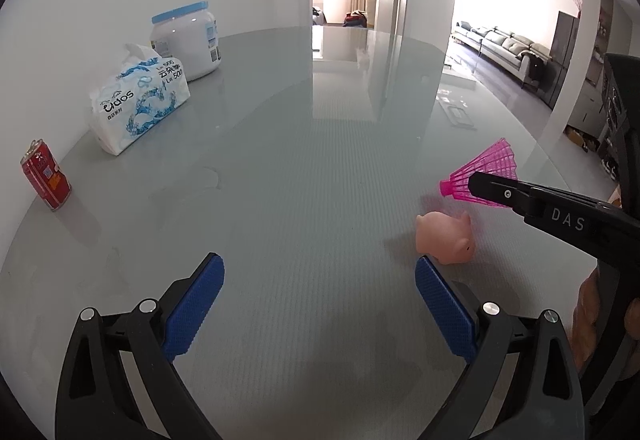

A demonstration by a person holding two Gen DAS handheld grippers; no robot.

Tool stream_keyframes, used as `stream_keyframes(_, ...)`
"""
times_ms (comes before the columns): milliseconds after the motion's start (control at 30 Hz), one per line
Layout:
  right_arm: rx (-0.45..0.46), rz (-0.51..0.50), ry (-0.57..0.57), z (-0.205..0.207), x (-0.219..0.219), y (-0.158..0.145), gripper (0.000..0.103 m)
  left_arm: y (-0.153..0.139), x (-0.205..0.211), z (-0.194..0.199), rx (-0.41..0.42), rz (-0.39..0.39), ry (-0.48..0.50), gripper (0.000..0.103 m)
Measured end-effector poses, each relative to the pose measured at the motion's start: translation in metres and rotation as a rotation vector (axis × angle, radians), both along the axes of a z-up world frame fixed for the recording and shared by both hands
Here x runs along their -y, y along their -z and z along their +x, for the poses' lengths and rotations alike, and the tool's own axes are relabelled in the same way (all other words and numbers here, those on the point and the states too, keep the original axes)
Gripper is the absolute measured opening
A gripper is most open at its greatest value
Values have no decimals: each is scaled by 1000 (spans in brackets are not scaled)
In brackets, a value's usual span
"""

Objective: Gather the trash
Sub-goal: 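Close the right tool on the pink shuttlecock, then grasp the pink toy piggy with the left tool while the right tool holds the shuttlecock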

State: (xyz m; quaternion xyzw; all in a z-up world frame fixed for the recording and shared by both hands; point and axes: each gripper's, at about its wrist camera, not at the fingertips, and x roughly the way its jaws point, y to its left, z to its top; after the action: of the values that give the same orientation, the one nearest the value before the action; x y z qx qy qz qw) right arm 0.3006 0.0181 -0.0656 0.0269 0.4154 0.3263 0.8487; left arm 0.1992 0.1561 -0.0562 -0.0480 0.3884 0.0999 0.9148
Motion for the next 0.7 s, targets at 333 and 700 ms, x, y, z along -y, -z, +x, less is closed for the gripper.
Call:
stream_keyframes(333, 130, 1, 233, -9, 60, -22, 4, 3, 36, 18, -13, -28, 37, 95)
stream_keyframes(700, 71, 67, 326, -2, 100, -15, 4, 21, 62, 54, -85, -61, 34, 95)
